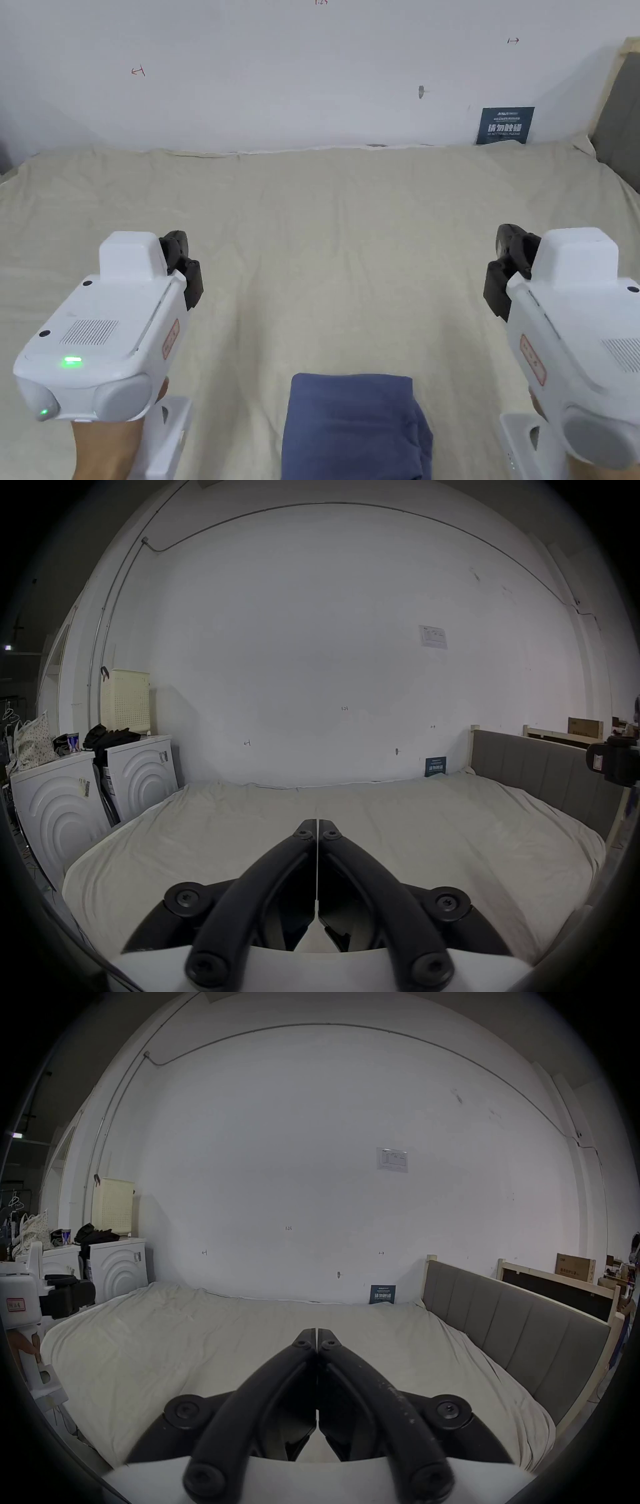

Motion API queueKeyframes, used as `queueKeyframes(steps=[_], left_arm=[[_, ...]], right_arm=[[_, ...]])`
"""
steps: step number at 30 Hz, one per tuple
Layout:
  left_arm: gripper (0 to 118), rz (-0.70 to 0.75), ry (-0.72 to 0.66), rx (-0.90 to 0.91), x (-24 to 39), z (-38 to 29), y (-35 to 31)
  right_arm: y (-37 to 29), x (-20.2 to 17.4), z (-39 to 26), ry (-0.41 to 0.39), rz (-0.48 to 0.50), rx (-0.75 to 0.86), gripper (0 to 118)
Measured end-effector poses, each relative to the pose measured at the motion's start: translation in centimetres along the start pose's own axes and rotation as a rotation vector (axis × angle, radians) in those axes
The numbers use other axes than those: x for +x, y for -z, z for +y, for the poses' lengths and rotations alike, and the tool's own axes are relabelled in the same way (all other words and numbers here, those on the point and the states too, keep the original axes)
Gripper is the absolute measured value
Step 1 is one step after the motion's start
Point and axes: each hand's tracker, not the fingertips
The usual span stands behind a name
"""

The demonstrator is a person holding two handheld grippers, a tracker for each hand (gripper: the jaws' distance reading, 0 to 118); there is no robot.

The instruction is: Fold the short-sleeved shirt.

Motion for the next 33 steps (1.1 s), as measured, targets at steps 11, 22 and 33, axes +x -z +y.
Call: queueKeyframes(steps=[11, 22, 33], left_arm=[[0, -0.01, -0.009, -0.009, -0.1, -0.5, 0.3], [0, -0.026, -0.01, -0.037, -0.8, -1.3, 0.5], [2, -0.148, -0.166, -0.29, -0.2, -5.5, 3.1]], right_arm=[[3.7, -3.0, -6.9, 0.015, 0.063, -0.149, 1], [6.9, -8.1, -21.1, -0.033, 0.099, -0.515, 1], [8.0, -8.7, -27.1, -0.019, 0.063, -0.658, 1]])
